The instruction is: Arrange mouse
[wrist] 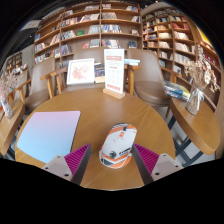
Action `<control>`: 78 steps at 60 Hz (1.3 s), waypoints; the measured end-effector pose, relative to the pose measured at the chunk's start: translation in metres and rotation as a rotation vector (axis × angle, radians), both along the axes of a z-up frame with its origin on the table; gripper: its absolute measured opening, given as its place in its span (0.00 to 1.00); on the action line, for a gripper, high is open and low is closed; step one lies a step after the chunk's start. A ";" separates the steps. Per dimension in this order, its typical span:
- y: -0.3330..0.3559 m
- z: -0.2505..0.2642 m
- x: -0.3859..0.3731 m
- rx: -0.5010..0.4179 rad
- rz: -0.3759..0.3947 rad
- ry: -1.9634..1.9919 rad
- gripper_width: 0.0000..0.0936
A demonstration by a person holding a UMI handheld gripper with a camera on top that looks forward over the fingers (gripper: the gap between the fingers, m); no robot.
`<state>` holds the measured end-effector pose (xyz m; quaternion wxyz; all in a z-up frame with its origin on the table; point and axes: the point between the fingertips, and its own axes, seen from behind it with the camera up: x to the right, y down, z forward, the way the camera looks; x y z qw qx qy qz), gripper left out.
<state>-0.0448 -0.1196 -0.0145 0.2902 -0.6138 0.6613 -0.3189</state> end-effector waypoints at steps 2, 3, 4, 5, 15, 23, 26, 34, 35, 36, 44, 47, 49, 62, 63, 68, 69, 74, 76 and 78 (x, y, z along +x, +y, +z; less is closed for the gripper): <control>0.002 0.000 0.007 0.004 0.004 0.002 0.91; 0.001 0.001 0.009 0.002 0.007 0.004 0.91; 0.001 0.000 0.012 0.000 0.010 0.005 0.91; 0.001 0.000 0.015 -0.002 0.012 0.007 0.91; 0.006 0.000 0.043 -0.003 0.050 0.013 0.89; 0.007 0.000 0.052 0.000 0.046 0.018 0.79; 0.006 0.000 0.052 -0.004 0.043 0.019 0.73; 0.003 -0.002 0.054 -0.009 0.025 0.033 0.49; 0.003 -0.002 0.053 -0.011 0.024 0.041 0.48; 0.003 -0.001 0.051 -0.012 0.024 0.048 0.47; 0.019 0.030 0.051 0.004 0.021 0.028 0.46; 0.035 0.051 0.054 0.009 0.033 -0.004 0.46; 0.049 0.063 0.057 0.024 0.044 -0.025 0.46; 0.164 0.084 0.077 0.078 0.097 -0.035 0.45; 0.172 0.080 0.077 0.085 0.101 -0.027 0.46; 0.210 0.056 0.077 0.097 0.118 0.017 0.46; 0.215 0.051 0.077 0.091 0.125 0.025 0.46; 0.232 0.028 0.075 0.067 0.131 0.067 0.46; 0.237 0.021 0.070 0.068 0.123 0.071 0.46; 0.238 0.018 0.069 0.065 0.116 0.074 0.46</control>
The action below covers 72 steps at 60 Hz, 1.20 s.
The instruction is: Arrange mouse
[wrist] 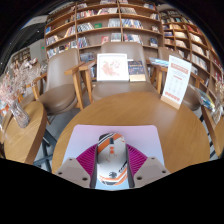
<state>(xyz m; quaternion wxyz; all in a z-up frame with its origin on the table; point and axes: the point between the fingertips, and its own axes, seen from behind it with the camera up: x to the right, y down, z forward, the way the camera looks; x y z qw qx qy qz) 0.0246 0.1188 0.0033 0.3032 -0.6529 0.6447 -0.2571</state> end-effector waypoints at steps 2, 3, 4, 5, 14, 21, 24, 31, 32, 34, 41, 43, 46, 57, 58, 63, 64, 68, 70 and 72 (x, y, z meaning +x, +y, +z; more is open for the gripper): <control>0.000 -0.003 -0.001 -0.012 -0.004 0.000 0.47; 0.000 -0.004 -0.001 -0.018 -0.006 -0.001 0.48; 0.000 -0.005 -0.001 -0.024 -0.009 -0.003 0.48; -0.002 -0.007 -0.001 -0.028 -0.011 -0.003 0.49; -0.003 -0.013 -0.002 -0.041 -0.020 -0.016 0.61; -0.004 0.004 -0.013 -0.029 -0.027 -0.028 0.91; -0.008 0.018 -0.022 -0.024 -0.033 -0.044 0.90; -0.023 0.063 -0.059 -0.016 -0.062 -0.084 0.91; -0.025 0.069 -0.066 -0.016 -0.063 -0.090 0.91; -0.027 0.081 -0.080 -0.014 -0.060 -0.103 0.91; -0.039 0.113 -0.134 -0.021 -0.023 -0.142 0.90; -0.043 0.120 -0.150 -0.020 -0.020 -0.153 0.90; -0.046 0.129 -0.174 -0.015 -0.018 -0.165 0.91; -0.062 0.143 -0.241 -0.026 -0.009 -0.198 0.91; -0.064 0.143 -0.245 -0.030 -0.011 -0.200 0.90; -0.074 0.146 -0.262 -0.055 -0.023 -0.218 0.91; -0.076 0.147 -0.265 -0.062 -0.025 -0.223 0.91; -0.084 0.147 -0.275 -0.084 -0.033 -0.232 0.91; -0.086 0.146 -0.279 -0.082 -0.036 -0.228 0.91; -0.088 0.145 -0.283 -0.076 -0.038 -0.225 0.91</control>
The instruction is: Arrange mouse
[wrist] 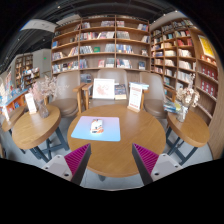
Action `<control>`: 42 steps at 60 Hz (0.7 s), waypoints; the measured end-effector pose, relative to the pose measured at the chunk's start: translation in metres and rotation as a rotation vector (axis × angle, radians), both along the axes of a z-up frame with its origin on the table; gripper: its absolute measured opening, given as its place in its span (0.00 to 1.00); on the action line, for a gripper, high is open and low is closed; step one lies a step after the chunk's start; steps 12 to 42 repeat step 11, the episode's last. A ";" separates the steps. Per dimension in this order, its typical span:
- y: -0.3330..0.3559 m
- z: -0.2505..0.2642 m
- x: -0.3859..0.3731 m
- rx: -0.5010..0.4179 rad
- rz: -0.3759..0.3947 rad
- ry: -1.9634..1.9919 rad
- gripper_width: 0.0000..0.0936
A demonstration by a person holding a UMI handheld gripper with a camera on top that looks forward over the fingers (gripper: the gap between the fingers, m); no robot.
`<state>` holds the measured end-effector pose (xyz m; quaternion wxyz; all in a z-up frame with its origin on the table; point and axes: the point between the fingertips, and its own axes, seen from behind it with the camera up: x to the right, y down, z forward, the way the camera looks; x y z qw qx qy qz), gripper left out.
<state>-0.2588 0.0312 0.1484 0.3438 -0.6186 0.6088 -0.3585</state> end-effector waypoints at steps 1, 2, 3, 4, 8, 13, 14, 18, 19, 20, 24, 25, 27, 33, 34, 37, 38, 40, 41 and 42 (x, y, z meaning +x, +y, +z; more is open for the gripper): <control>-0.001 0.000 -0.001 -0.002 0.001 -0.001 0.91; -0.002 0.000 -0.002 -0.008 0.002 -0.004 0.91; -0.002 0.000 -0.003 -0.017 0.002 -0.009 0.91; -0.003 0.001 -0.003 -0.023 0.002 -0.013 0.91; -0.007 0.000 -0.005 -0.033 -0.009 -0.017 0.91; -0.007 0.000 -0.006 -0.032 -0.010 -0.020 0.91; -0.007 0.000 -0.006 -0.032 -0.010 -0.020 0.91; -0.007 0.000 -0.006 -0.032 -0.010 -0.020 0.91; -0.007 0.000 -0.006 -0.032 -0.010 -0.020 0.91; -0.007 0.000 -0.006 -0.032 -0.010 -0.020 0.91; -0.007 0.000 -0.006 -0.032 -0.010 -0.020 0.91; -0.007 0.000 -0.006 -0.032 -0.010 -0.020 0.91; -0.007 0.000 -0.006 -0.032 -0.010 -0.020 0.91; -0.007 0.000 -0.006 -0.032 -0.010 -0.020 0.91; -0.007 0.000 -0.006 -0.032 -0.010 -0.020 0.91; -0.007 0.000 -0.006 -0.032 -0.010 -0.020 0.91; -0.007 0.000 -0.006 -0.032 -0.010 -0.020 0.91; -0.007 0.000 -0.006 -0.032 -0.010 -0.020 0.91; -0.007 0.000 -0.006 -0.032 -0.010 -0.020 0.91; -0.007 0.000 -0.006 -0.032 -0.010 -0.020 0.91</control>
